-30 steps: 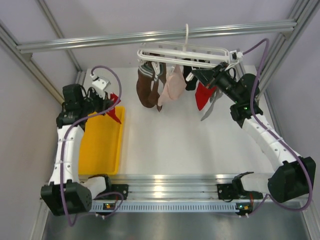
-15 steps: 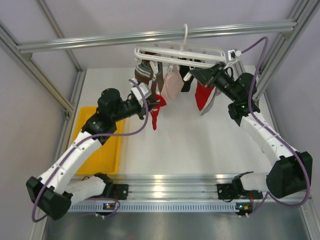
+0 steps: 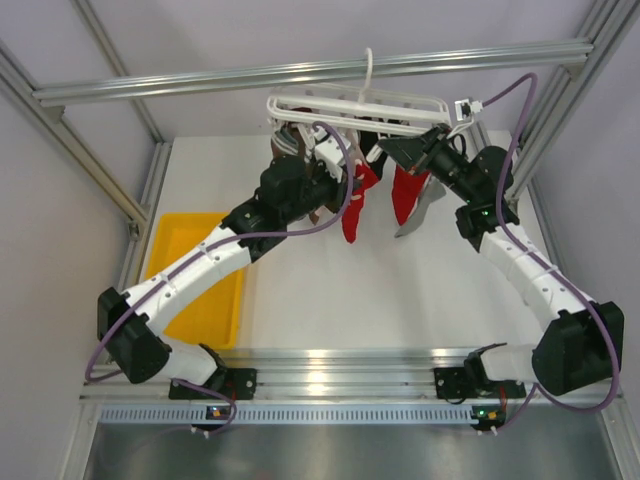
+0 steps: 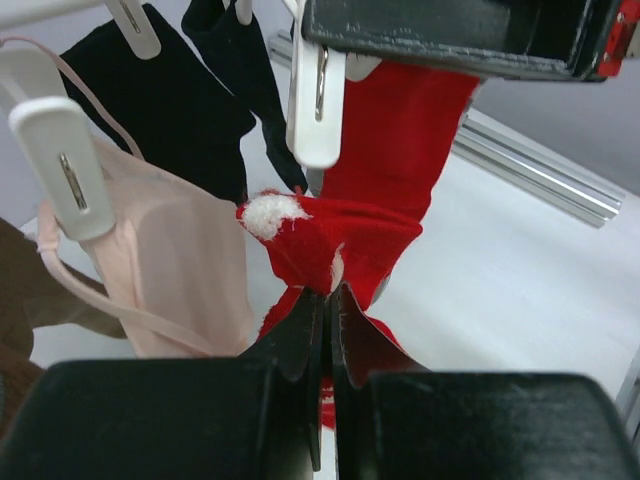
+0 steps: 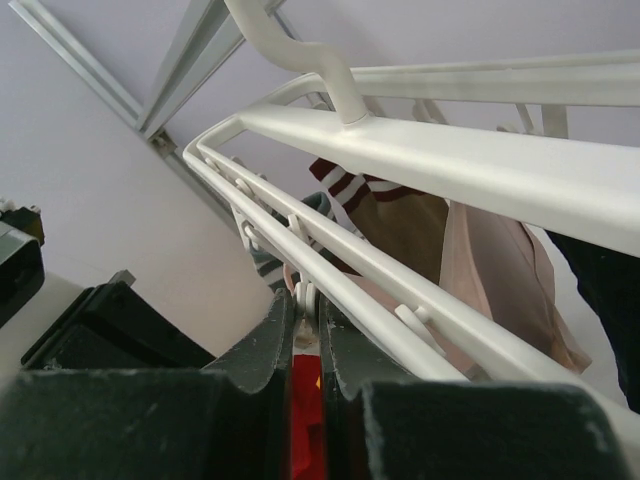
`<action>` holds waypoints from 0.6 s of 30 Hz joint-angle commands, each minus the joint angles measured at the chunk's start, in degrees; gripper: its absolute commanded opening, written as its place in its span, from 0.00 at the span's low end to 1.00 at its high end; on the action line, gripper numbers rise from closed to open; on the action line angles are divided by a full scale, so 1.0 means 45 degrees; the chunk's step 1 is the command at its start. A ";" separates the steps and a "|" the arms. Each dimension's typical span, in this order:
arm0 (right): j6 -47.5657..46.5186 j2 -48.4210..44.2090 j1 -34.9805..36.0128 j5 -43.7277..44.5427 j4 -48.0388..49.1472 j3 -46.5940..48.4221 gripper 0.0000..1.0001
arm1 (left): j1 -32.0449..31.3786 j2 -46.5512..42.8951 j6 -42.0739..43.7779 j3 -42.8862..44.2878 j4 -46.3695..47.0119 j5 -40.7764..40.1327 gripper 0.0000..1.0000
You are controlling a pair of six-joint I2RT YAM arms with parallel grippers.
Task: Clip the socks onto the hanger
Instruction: Clamp the sock onto the hanger.
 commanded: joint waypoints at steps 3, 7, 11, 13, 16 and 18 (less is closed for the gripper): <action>0.0302 0.0143 -0.0007 -0.0462 0.0804 0.0372 0.00 | -0.0103 0.0501 -0.0716 0.1013 0.1042 -0.0264 0.00; 0.0263 0.0124 -0.0026 -0.0559 0.0804 0.0392 0.00 | -0.0103 0.0735 -0.0541 0.1170 0.1219 -0.0126 0.00; 0.0302 0.0105 -0.0026 -0.0676 0.0823 0.0353 0.00 | -0.0103 0.0755 -0.0365 0.1190 0.1219 -0.0087 0.00; 0.0302 0.0143 -0.0026 -0.0716 0.0804 0.0353 0.00 | -0.0103 0.0775 -0.0345 0.1209 0.1239 -0.0068 0.00; 0.0341 0.0163 -0.0026 -0.0774 0.0843 0.0353 0.00 | -0.0103 0.0814 -0.0267 0.1209 0.1278 -0.0145 0.00; 0.0341 0.0202 -0.0007 -0.0794 0.0862 0.0353 0.00 | -0.0064 0.0833 -0.0248 0.1209 0.1414 -0.0165 0.00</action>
